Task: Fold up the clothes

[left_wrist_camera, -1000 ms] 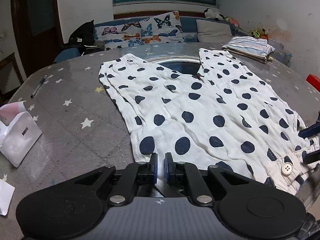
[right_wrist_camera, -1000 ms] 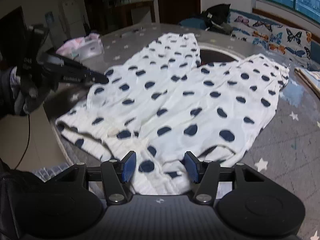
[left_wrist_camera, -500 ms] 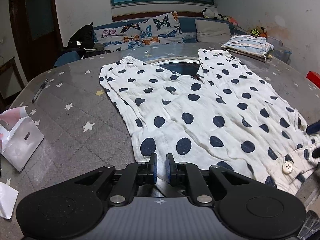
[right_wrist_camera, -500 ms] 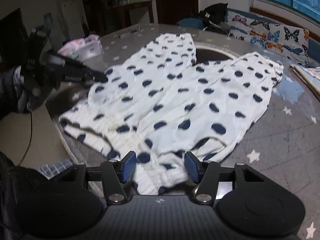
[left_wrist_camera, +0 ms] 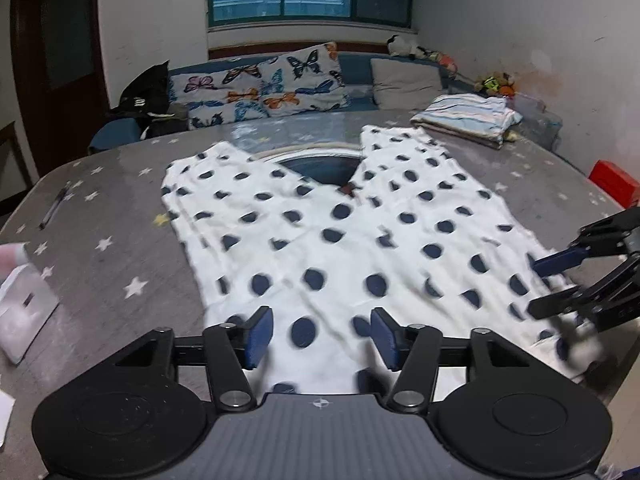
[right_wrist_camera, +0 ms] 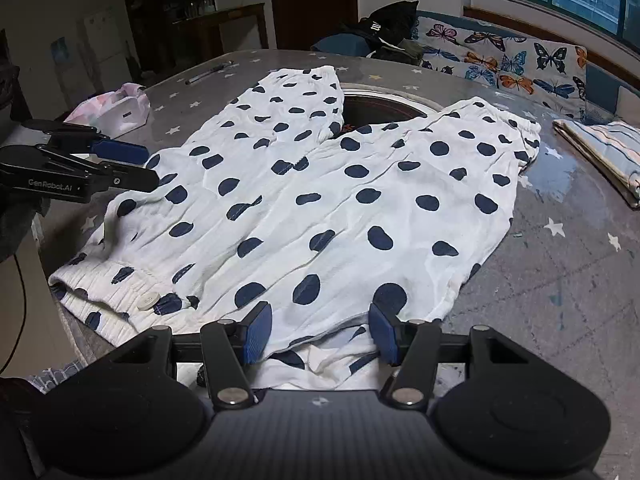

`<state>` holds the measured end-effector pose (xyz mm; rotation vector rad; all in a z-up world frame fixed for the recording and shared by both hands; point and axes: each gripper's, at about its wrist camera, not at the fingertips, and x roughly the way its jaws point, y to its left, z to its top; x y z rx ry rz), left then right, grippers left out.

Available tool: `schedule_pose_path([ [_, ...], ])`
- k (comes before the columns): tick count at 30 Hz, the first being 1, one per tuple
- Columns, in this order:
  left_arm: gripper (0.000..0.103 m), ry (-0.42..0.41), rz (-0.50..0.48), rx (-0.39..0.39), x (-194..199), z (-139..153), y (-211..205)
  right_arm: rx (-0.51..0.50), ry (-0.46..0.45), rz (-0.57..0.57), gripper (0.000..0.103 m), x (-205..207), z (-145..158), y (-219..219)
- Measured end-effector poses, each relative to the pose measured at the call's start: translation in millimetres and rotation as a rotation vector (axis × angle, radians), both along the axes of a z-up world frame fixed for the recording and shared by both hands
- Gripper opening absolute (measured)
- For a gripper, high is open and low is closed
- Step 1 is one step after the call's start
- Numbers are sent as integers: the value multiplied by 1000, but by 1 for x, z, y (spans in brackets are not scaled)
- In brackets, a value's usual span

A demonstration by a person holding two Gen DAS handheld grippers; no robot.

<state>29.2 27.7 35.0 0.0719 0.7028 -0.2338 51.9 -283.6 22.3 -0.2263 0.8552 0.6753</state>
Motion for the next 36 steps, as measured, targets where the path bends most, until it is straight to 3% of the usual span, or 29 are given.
schedule_pose_path([
  [6, 88, -12, -45, -22, 9, -1, -26, 8, -26, -12, 55, 1, 10, -3],
  [13, 102, 31, -23, -41, 22, -14, -37, 28, -13, -67, 58, 17, -1, -2],
  [24, 103, 24, -36, -49, 22, -18, -42, -10, -42, -34, 68, 4, 0, -1],
  [30, 103, 15, -31, -32, 16, -16, -43, -53, -75, -12, 69, -10, 2, -5],
  [36, 103, -1, -49, -33, 13, -10, -52, -39, -45, -9, 69, -7, 3, -13],
])
